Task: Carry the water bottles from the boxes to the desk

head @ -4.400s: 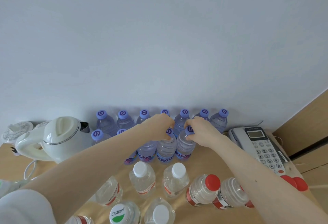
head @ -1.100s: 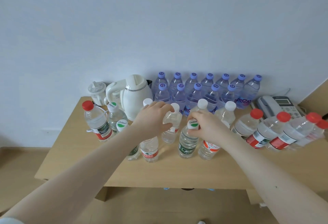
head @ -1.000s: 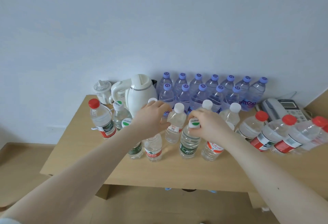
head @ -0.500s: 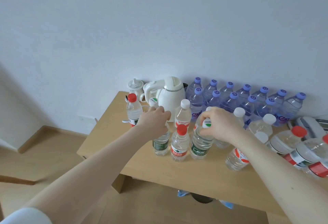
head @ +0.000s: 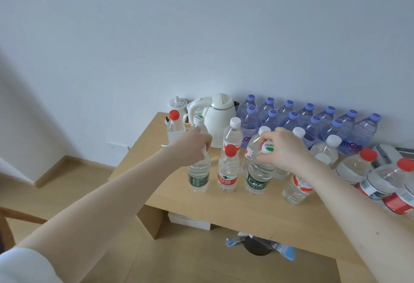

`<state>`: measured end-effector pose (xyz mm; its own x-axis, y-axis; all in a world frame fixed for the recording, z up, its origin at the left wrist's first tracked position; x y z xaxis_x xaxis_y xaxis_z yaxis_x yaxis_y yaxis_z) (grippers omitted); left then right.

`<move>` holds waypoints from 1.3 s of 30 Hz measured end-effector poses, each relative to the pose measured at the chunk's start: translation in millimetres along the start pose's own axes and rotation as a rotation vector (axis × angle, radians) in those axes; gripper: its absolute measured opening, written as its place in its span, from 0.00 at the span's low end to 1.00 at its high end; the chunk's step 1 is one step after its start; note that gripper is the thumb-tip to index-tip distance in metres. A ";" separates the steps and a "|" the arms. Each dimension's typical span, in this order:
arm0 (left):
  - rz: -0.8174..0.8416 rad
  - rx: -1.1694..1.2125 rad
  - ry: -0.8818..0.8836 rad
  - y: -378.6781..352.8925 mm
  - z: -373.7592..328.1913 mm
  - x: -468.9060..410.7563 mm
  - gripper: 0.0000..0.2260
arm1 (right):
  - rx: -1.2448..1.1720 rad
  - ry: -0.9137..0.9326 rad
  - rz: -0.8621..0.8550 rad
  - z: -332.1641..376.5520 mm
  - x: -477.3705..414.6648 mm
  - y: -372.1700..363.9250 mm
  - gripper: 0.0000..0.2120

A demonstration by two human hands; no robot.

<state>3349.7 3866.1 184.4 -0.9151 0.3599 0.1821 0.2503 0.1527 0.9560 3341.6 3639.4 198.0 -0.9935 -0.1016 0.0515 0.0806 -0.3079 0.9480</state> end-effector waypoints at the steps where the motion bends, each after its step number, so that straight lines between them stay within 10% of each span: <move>1: -0.009 -0.008 0.001 6.5 -6.3 6.4 0.11 | -0.011 0.004 -0.009 -1.1 5.7 4.8 0.09; 21: -0.332 0.061 -0.095 96.0 -231.1 84.1 0.03 | -0.249 0.145 -0.385 -106.4 158.0 135.7 0.11; 39: -0.300 0.255 -0.519 144.5 -342.1 -115.7 0.12 | -0.088 0.016 -0.601 -223.9 65.2 230.7 0.07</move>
<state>3383.6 3531.6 380.1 -0.7010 0.6558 -0.2802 0.1333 0.5064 0.8519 3313.4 3349.9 349.7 -0.8658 0.1001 -0.4902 -0.4871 -0.3926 0.7801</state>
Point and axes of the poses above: each hand's wrist, its own x-axis away from the middle knuckle, its own y-axis out of the back of the hand, z = x × y, the point moved 1 cm from there along -x, towards the middle knuckle, and after that the axes turned 5 degrees about -y, right-handed, at the moved point
